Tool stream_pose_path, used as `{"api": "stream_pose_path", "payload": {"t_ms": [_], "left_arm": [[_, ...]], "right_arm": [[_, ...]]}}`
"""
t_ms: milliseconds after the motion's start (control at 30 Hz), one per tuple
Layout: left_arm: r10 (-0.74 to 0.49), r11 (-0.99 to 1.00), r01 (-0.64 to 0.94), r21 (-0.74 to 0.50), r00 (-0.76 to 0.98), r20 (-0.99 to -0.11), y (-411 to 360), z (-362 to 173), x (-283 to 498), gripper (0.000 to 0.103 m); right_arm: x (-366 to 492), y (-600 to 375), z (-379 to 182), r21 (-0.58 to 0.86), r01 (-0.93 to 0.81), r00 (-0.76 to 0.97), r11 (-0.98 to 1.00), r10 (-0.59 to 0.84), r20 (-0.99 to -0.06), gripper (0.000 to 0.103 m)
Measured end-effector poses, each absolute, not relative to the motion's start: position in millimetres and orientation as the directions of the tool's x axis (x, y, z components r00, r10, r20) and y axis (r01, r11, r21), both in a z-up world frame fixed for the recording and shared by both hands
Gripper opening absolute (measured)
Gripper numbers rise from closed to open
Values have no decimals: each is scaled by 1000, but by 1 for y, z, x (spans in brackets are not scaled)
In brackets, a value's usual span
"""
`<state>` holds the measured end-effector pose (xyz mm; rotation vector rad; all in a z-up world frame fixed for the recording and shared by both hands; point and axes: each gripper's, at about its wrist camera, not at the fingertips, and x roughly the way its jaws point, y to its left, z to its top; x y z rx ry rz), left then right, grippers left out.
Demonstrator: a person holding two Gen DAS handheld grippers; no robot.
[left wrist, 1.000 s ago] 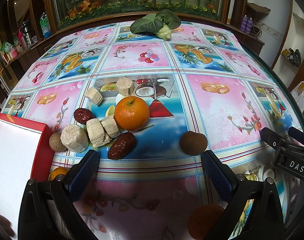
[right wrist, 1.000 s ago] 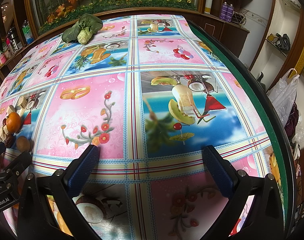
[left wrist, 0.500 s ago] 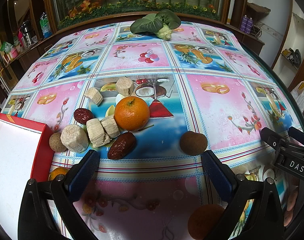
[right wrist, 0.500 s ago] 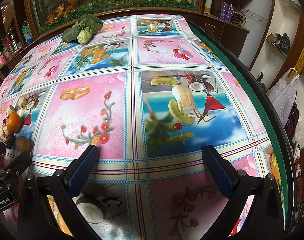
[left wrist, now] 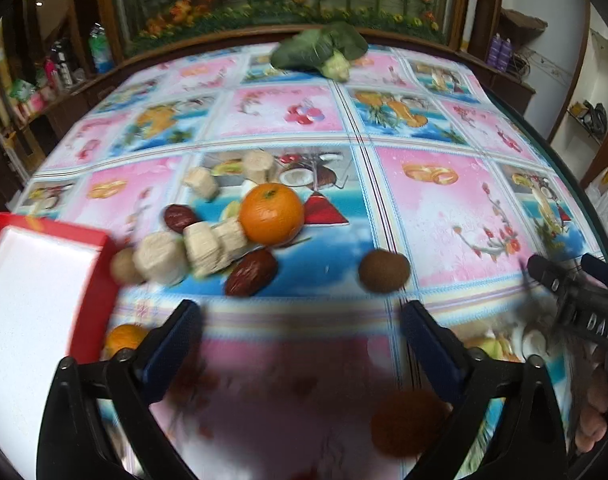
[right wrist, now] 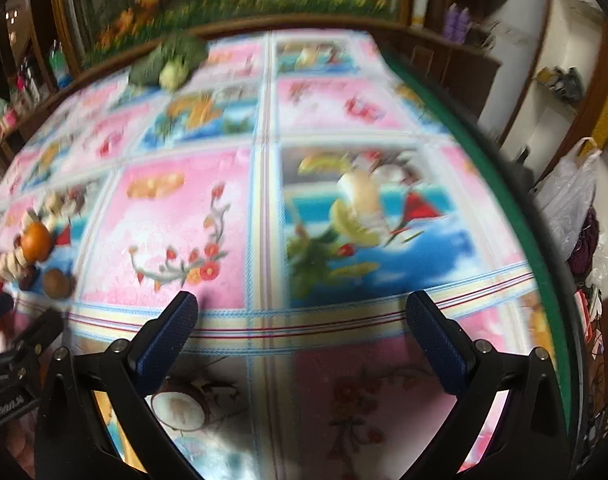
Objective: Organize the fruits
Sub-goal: 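Raise both tools and aim them over the scattered fruit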
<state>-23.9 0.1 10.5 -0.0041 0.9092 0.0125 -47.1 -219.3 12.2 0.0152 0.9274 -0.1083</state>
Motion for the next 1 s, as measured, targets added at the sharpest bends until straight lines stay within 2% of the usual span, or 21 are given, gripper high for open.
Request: {"api": "stream_pose_path", "payload": {"t_ms": [100, 200, 367, 567, 1000], "left_arm": [[27, 1000, -15, 23, 694, -720, 8, 45, -57, 97], [74, 997, -54, 51, 769, -635, 27, 82, -90, 98], [209, 977, -190, 91, 823, -527, 67, 123, -140, 98], [255, 964, -253, 79, 806, -534, 88, 122, -159, 98], [264, 961, -265, 79, 792, -551, 93, 115, -169, 98]], "right_arm": [[-72, -218, 42, -30, 136, 720, 990, -120, -684, 103], [-97, -207, 68, 13, 100, 807, 995, -74, -586, 103], [-120, -156, 93, 55, -76, 824, 996, 94, -559, 103], [-145, -94, 86, 52, -260, 772, 964, 240, -589, 103], [-164, -88, 89, 98, -313, 758, 945, 311, -573, 103]]}}
